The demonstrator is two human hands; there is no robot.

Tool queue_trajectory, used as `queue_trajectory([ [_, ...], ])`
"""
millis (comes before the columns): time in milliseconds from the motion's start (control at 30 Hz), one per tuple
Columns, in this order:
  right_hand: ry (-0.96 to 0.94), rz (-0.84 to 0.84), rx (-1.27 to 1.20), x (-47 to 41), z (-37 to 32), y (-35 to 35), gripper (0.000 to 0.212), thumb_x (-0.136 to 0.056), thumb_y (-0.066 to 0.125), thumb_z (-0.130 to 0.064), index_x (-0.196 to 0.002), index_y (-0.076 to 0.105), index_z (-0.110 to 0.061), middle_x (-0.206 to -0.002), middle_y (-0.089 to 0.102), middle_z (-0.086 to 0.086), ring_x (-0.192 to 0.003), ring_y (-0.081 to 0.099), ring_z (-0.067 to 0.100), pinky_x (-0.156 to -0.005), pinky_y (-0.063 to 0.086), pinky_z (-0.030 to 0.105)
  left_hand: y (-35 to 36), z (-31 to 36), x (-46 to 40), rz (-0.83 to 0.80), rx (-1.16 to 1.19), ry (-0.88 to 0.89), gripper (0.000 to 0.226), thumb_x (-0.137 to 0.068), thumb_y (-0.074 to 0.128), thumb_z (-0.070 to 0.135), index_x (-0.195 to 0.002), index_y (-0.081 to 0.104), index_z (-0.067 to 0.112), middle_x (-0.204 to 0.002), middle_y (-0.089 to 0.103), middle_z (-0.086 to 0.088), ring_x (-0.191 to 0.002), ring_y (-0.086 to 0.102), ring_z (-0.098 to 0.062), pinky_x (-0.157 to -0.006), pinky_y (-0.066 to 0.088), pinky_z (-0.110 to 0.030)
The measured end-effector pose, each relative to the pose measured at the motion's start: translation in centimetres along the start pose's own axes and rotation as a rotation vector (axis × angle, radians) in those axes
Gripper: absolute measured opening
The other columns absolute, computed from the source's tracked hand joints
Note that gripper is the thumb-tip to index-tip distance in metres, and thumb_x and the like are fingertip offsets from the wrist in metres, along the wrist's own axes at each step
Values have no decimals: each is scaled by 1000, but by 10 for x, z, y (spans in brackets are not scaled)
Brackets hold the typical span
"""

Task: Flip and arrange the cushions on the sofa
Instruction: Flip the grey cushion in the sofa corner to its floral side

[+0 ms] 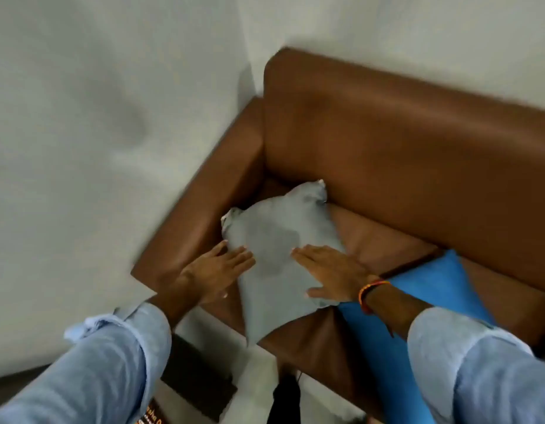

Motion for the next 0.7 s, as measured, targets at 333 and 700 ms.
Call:
queue_trajectory([
  [333, -23, 204, 300, -79, 29, 182, 169, -35, 96, -67, -169, 11, -10, -179, 8, 13, -165, 11, 38, -132, 5, 58, 139, 12, -125, 528, -55, -20, 90, -91, 63, 36, -164, 20, 7, -171, 28, -19, -159, 27, -33, -123, 25, -71],
  [700, 373, 743, -279, -44, 124, 52, 116, -77, 59, -80, -168, 20, -18, -167, 39, 14, -154, 38, 31, -127, 27, 61, 22, -90, -136, 871, 624, 46, 121, -79, 61, 87, -168, 16, 19, -175, 18, -11, -163, 16, -32, -131, 15, -59],
])
Point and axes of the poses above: each hand's wrist, its own x-axis away from the middle knuckle, its own y-axis out of the palm, z = x × y, the point moved 1 cm from there along -x, towards the middle knuckle
